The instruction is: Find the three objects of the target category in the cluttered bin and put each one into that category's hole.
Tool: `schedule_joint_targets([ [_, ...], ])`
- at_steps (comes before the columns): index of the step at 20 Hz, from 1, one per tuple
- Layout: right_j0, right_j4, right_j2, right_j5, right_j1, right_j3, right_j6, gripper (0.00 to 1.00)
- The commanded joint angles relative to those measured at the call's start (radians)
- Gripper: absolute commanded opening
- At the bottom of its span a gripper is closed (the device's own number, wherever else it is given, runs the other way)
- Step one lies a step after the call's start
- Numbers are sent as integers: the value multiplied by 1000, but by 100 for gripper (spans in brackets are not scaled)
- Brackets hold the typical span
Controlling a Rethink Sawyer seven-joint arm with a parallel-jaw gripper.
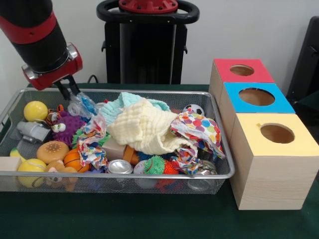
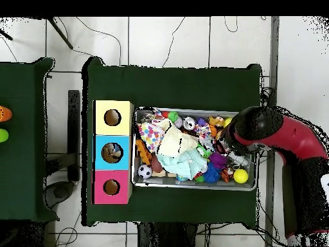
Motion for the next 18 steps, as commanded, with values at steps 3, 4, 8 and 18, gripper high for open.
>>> schedule_joint_targets([
  [3, 76, 100, -70, -260, -14, 251, 422, 0],
  [4, 83, 109, -74, -277, -14, 261, 435, 0],
  [8, 113, 149, -95, -318, -22, 292, 480, 0],
  [18, 180, 233, -135, -342, -49, 337, 542, 0],
])
